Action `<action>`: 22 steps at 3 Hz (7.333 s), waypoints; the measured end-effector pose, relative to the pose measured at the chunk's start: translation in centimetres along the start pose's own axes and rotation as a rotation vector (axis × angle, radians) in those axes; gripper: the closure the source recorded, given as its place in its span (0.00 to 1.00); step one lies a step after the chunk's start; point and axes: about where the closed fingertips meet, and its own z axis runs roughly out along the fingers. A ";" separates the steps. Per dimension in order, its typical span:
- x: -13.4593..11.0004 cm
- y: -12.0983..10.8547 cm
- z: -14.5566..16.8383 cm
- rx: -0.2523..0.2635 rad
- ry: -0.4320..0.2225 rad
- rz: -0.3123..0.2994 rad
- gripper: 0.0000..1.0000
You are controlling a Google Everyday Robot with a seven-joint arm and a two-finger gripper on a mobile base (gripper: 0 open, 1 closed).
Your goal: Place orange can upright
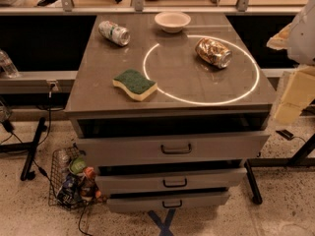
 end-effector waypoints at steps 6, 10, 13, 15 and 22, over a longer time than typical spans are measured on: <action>-12.7 -22.3 9.9 0.286 -0.246 0.275 0.00; -4.8 -26.2 5.5 0.287 -0.241 0.417 0.00; -4.9 -29.4 15.3 0.229 -0.096 0.548 0.00; -5.8 -29.0 20.1 0.161 0.011 0.540 0.02; -10.8 -27.3 11.7 0.046 -0.531 0.564 1.00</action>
Offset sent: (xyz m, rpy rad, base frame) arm 0.0922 0.0482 -0.0330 0.0024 -0.0555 0.0050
